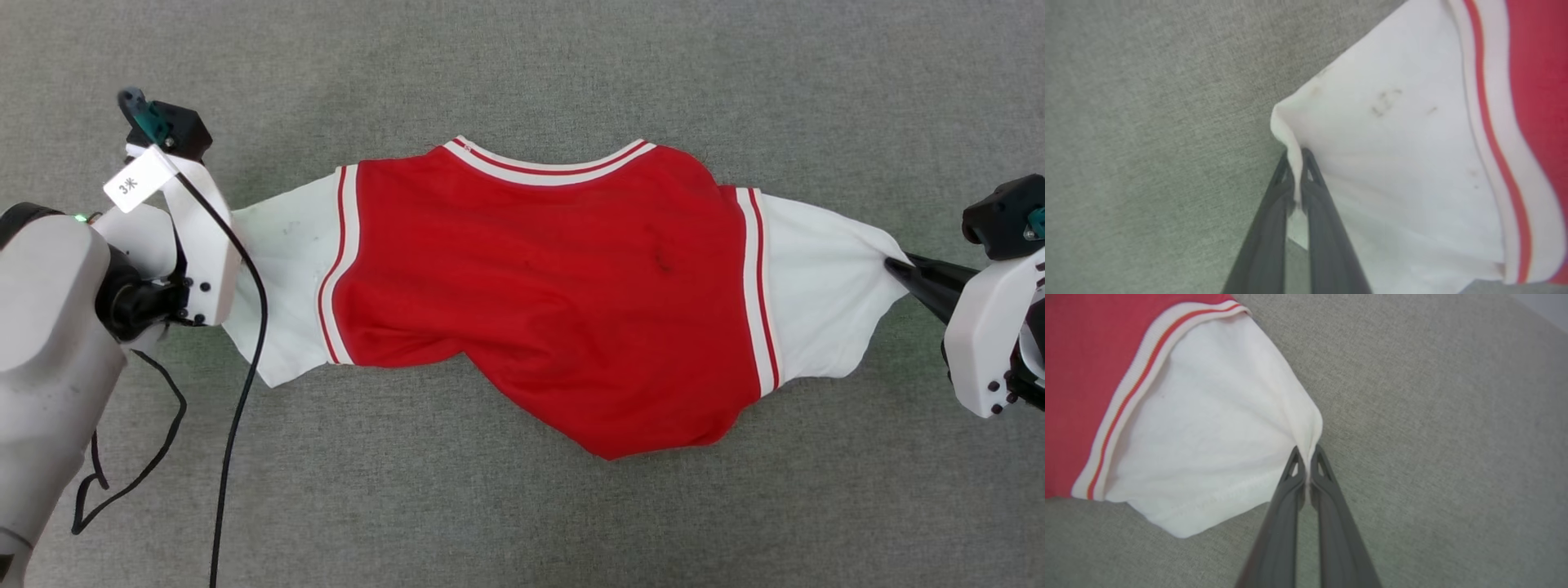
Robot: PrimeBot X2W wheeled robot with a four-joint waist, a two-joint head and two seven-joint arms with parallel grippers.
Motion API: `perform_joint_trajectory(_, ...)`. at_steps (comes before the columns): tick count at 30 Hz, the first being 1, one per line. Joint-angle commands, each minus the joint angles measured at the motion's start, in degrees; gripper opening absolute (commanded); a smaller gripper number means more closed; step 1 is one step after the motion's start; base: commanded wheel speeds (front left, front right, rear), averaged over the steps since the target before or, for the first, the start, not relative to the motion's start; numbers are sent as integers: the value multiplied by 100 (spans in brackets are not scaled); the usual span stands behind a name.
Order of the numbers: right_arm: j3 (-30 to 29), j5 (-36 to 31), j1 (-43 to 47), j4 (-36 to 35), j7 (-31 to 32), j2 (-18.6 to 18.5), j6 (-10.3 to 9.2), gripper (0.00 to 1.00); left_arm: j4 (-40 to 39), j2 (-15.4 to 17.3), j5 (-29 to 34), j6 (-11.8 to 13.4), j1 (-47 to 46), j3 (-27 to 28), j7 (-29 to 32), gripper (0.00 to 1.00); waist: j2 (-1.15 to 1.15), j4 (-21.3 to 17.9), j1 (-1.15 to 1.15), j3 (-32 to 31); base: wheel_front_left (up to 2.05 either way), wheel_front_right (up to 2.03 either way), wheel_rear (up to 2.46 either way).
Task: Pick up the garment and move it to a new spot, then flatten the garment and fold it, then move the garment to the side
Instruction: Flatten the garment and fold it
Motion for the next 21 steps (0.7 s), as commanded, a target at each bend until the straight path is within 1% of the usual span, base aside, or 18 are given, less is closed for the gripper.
perform_joint_trajectory(1,-34,-31,93,-23,7,55,-8,0,103,-65,-8,0,239,-156,-43,0,0,19,0,-37,0,0,0)
perform_joint_trajectory(4,-76,-77,93,-33,-49,80,-8,0,-17,14,70,0,113,-195,-434,0,0,47,0,-169,0,0,0)
perform_joint_trajectory(6,-101,-113,91,-45,-132,103,-8,0,-116,71,122,0,26,-172,-878,0,0,64,0,-307,0,0,0)
perform_joint_trajectory(10,-167,-137,100,0,-349,141,-8,0,-299,165,319,0,-44,-306,-1589,0,0,128,0,-632,0,0,0)
perform_joint_trajectory(15,-313,-151,122,19,-600,79,-8,0,-607,272,571,0,-122,-362,-2339,0,0,231,0,-1040,0,0,0)
perform_joint_trajectory(21,-655,-258,88,-1,-973,-6,-8,0,-1168,371,876,148,-248,-320,-2901,0,0,339,0,-1440,0,0,0)
